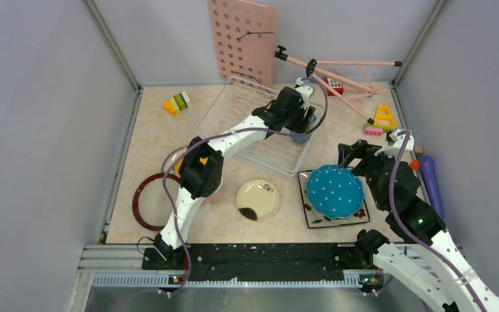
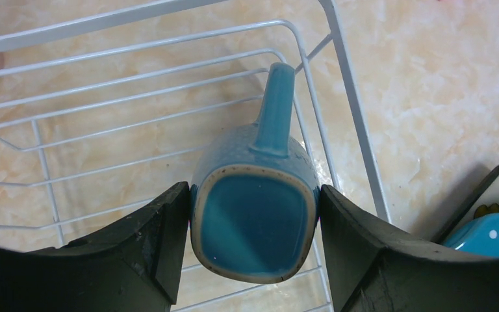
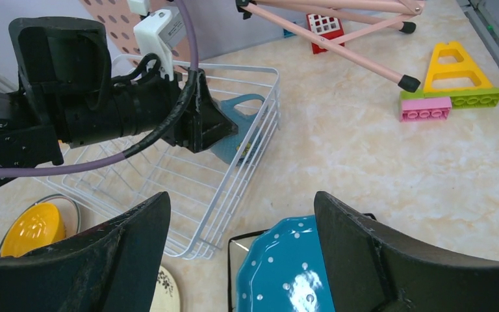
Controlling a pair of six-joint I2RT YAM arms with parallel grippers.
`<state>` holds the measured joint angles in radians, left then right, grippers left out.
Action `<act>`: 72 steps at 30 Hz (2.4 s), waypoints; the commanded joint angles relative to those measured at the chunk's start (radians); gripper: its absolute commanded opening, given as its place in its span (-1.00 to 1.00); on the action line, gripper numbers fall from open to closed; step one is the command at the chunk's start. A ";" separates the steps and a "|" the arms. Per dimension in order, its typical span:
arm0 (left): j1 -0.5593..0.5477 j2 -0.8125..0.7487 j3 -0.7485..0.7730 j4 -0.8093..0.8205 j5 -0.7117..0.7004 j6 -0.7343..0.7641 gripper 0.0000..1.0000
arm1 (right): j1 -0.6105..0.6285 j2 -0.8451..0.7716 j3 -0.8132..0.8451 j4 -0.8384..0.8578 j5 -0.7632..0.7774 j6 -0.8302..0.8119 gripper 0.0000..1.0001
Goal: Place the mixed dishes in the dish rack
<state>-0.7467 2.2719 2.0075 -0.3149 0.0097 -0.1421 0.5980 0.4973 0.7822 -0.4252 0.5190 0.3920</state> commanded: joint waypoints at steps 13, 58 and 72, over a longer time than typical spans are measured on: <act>-0.021 -0.106 -0.009 0.098 0.025 -0.013 0.79 | -0.003 0.026 0.034 -0.158 -0.010 0.083 0.73; -0.014 -0.088 -0.062 0.031 0.000 -0.126 0.00 | -0.003 0.003 -0.012 -0.287 -0.152 0.265 0.73; -0.004 -0.014 -0.027 0.105 -0.090 -0.154 -0.06 | -0.003 0.006 0.011 -0.301 -0.136 0.257 0.73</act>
<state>-0.7544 2.2326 1.9659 -0.2409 -0.0177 -0.2756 0.5980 0.5011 0.7467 -0.7284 0.3725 0.6556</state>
